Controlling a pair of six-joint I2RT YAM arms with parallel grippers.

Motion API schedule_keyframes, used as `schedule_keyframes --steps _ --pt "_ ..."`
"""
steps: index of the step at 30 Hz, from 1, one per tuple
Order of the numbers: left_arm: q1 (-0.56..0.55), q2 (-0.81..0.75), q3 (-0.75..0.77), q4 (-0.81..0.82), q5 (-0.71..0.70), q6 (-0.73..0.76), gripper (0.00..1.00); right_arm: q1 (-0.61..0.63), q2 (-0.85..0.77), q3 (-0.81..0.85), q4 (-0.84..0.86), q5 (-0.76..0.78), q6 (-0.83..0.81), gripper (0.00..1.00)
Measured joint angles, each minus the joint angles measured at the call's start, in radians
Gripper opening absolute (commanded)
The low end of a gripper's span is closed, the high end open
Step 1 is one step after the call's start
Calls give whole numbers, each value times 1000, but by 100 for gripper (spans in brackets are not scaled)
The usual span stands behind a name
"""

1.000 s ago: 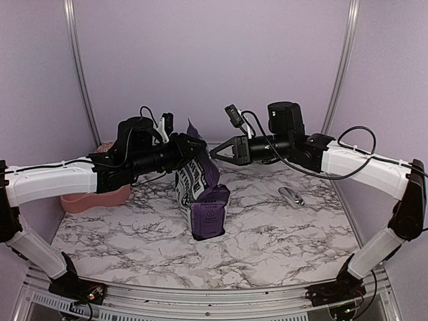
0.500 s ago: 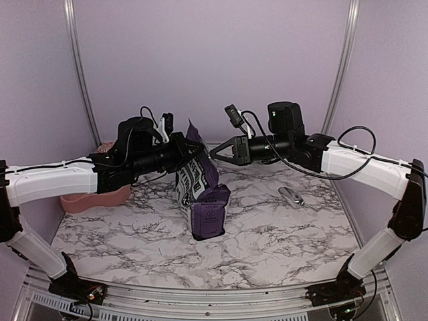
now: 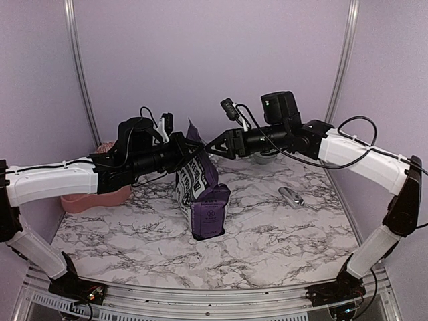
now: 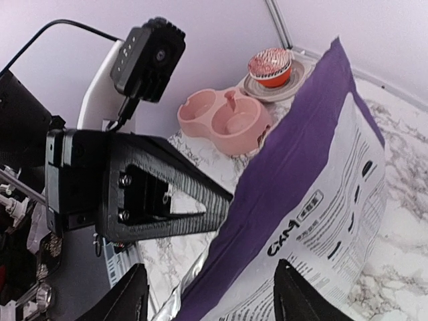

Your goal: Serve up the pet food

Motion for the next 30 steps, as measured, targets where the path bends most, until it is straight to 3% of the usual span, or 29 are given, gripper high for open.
schedule_keyframes --steps 4,8,11,15,19,26,30 --pt "0 5 0 9 0 0 0 14 36 76 -47 31 -24 65" --pt "-1 6 0 11 0 0 0 32 79 146 -87 90 -42 56" --pt "-2 6 0 11 0 0 0 39 115 183 -112 135 -56 45" --pt "-1 7 -1 5 -11 6 0 40 134 187 -116 162 -60 19" --pt "-1 7 -2 5 -19 11 0 45 134 190 -106 162 -58 2" --pt "-1 7 -10 4 -22 15 0 34 119 137 -51 145 -22 0" --pt "-4 6 -12 11 -17 16 0 -5 71 17 80 69 59 0"
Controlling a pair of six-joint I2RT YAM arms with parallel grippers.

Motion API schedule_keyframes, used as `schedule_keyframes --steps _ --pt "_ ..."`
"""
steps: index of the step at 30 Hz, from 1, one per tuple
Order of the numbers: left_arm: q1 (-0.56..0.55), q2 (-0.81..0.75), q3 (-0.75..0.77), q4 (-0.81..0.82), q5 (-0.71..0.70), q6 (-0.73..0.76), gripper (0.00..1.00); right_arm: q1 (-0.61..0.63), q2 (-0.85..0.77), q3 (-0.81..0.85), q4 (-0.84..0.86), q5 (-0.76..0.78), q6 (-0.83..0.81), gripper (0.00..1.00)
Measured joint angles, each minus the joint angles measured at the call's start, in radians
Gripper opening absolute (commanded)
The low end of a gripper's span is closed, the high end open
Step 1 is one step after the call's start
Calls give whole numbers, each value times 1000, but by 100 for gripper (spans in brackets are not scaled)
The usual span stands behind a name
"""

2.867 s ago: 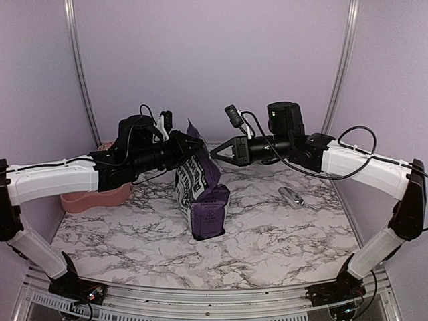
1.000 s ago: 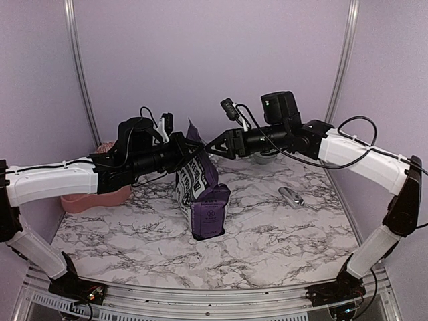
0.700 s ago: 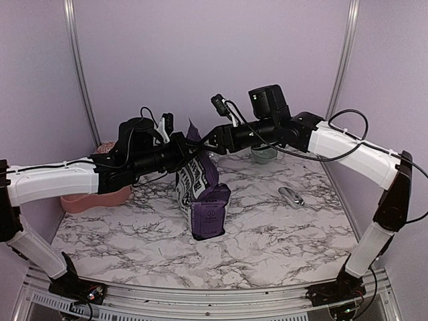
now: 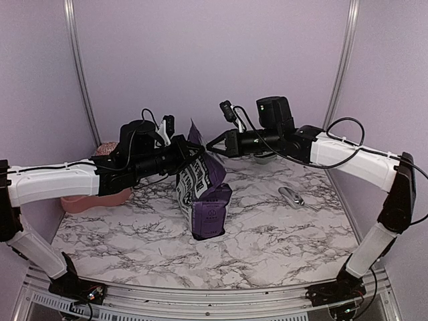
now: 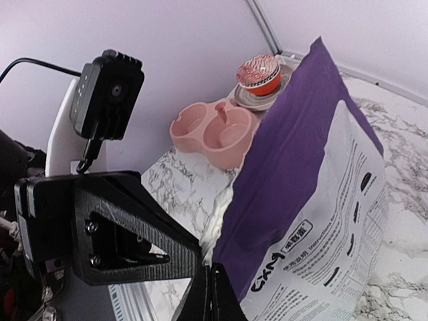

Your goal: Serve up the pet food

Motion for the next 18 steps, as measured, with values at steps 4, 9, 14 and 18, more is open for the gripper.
schedule_keyframes --steps 4,9,14,18 --pt "-5 0 -3 3 0 0 0 -26 -13 -64 93 -74 72 0" --pt "-5 -2 -5 5 -1 0 0 -31 -13 -83 134 -107 116 0" --pt "-5 -8 -11 2 -7 12 38 -33 -15 -103 171 -122 132 0" --pt "-4 -15 -16 -10 -35 25 52 -35 -19 -111 184 -133 142 0"
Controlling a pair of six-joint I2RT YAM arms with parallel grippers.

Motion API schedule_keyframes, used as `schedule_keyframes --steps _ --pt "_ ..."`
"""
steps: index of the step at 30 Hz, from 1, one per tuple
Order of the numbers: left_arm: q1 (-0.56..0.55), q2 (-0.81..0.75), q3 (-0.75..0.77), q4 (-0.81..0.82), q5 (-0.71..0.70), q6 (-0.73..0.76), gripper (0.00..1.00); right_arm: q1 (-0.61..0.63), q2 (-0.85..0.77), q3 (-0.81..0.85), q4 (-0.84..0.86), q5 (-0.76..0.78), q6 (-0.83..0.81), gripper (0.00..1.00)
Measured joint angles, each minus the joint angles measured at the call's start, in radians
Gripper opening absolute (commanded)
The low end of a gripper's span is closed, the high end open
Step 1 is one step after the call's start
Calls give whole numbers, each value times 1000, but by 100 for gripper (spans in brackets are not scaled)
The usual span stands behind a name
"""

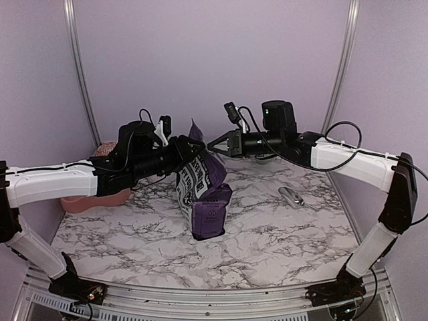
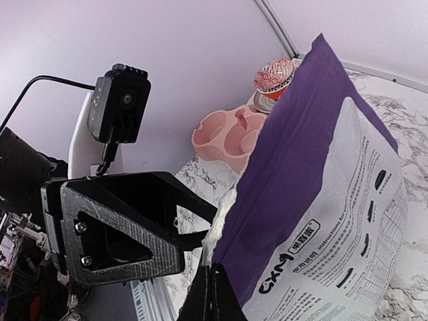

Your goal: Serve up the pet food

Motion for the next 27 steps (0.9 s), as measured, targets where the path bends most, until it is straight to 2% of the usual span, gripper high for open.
schedule_keyframes --steps 10,14,17,27 --pt "7 1 78 -101 -61 31 53 4 0 -16 34 -5 2 0" --pt "16 16 106 -103 -63 35 50 4 -2 -20 42 -7 4 0" --pt "21 40 122 -109 -61 39 45 4 -2 -23 48 -8 4 0" --pt "25 75 127 -109 -48 33 18 3 -2 -25 52 -11 4 0"
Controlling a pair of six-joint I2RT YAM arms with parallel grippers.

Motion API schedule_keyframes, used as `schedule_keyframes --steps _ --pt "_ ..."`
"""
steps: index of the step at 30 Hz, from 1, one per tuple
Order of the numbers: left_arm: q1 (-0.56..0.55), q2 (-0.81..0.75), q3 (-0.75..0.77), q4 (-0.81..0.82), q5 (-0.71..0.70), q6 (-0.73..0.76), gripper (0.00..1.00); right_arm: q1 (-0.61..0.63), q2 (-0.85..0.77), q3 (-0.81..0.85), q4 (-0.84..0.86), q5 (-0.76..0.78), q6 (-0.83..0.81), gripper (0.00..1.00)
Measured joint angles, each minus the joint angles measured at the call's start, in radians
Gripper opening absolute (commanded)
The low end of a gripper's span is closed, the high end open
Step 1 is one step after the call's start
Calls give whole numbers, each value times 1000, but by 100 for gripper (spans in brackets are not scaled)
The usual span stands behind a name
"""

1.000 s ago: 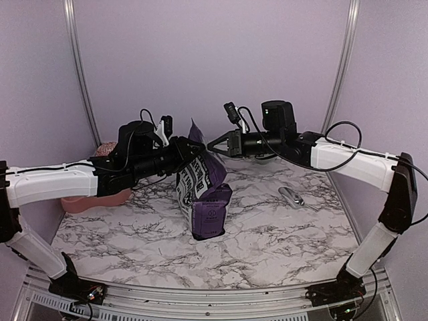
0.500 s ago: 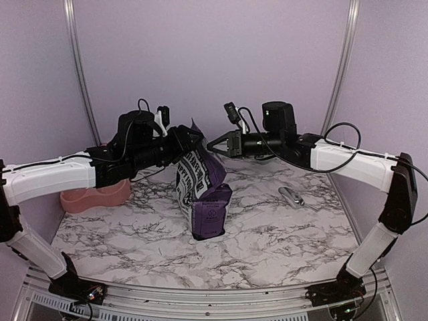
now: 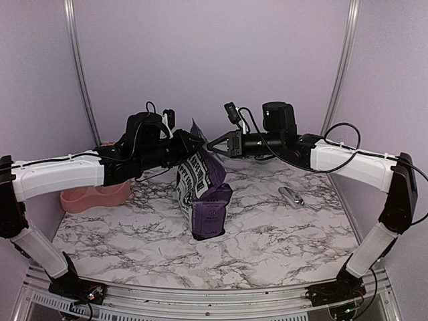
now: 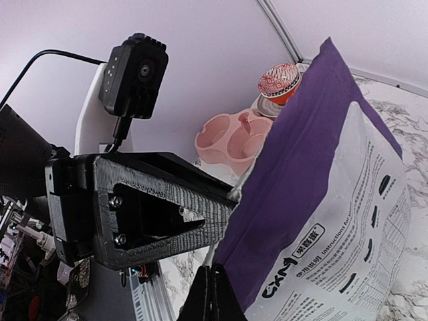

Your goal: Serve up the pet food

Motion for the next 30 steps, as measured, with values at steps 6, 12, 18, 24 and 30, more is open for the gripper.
schedule_keyframes --steps 6,12,18,24,30 --pt "1 2 0 15 11 -8 8 0 0 -5 8 -3 1 0" --pt "3 14 1 19 11 -15 24 -5 0 -9 15 -17 0 0" --pt "8 30 10 20 16 -14 16 -6 0 -10 14 -18 -9 0" --pt "10 43 24 46 52 -18 0 -6 0 -10 5 -16 -26 0" --pt "14 45 23 53 65 -23 0 2 -8 30 -102 37 -87 37"
